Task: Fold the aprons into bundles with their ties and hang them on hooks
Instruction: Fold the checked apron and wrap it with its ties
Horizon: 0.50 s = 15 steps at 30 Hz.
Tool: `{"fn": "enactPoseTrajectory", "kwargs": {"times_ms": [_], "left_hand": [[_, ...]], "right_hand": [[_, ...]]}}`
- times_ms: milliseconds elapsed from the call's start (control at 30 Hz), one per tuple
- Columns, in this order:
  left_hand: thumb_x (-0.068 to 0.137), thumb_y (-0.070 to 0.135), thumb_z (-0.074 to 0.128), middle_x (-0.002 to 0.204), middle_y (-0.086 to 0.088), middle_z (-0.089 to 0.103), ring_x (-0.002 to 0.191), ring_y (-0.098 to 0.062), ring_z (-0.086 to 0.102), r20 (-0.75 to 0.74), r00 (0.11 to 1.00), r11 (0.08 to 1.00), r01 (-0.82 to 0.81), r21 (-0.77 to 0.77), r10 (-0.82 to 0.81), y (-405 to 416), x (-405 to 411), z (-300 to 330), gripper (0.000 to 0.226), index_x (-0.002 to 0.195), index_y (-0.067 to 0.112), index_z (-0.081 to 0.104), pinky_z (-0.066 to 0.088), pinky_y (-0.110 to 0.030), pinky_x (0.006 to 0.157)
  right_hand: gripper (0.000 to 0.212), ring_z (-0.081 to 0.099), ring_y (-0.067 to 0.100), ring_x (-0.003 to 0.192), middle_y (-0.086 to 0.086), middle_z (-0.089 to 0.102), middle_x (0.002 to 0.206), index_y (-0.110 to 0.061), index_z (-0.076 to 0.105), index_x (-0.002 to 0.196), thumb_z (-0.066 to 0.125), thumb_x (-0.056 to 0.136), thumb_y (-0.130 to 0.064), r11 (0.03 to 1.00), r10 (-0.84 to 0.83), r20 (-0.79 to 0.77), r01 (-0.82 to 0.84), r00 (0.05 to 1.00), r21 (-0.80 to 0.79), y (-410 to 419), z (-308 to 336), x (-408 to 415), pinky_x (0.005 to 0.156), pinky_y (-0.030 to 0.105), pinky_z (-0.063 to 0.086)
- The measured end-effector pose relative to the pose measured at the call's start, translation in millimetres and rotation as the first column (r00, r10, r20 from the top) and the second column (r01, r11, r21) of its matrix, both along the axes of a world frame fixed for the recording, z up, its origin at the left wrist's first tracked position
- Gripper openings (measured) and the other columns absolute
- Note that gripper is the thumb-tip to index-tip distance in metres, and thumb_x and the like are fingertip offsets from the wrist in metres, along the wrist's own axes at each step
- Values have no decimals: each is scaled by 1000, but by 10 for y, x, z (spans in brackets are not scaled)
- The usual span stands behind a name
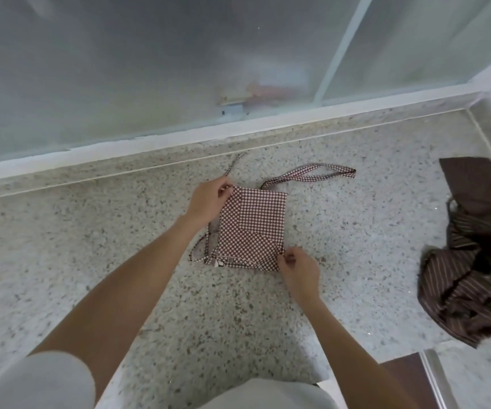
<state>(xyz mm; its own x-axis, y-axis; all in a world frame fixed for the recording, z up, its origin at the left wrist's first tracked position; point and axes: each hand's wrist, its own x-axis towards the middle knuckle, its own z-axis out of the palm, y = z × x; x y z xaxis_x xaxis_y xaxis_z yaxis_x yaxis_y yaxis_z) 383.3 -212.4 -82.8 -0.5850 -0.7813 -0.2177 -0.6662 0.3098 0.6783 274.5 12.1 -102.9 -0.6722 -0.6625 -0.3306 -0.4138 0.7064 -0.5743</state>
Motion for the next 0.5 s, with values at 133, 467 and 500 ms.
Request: {"fn": "enactPoseTrajectory", "kwargs": {"times_ms": [133,467,500], "left_hand": [[94,19,49,101,-6,67,84,-17,58,126,992,1000,-10,-1,10,-33,-55,-183,19,104,10,63,41,-25,72],[92,19,53,120,-7,53,114,-24,46,163,986,984,69,-161,-43,35,-81,-236,24,114,13,58,39,-34,95],[92,20,53,122,-6,52,118,-23,43,130,990,977,80,-197,-55,94,-41,-189,25,115,14,58,38,-34,96]], "right_hand": [[9,56,16,66,1,62,73,-11,59,79,65,81,-17,1000,-15,-11,15,1000,8,5,-54,17,62,29,44],[20,54,18,78,5,54,98,-10,53,101,60,82,-6,991,67,-71,-75,995,-110,24,-88,30,67,32,49],[22,53,20,85,6,53,102,-10,53,103,59,82,-8,978,134,-174,-159,976,-137,52,-76,20,73,33,49]]}}
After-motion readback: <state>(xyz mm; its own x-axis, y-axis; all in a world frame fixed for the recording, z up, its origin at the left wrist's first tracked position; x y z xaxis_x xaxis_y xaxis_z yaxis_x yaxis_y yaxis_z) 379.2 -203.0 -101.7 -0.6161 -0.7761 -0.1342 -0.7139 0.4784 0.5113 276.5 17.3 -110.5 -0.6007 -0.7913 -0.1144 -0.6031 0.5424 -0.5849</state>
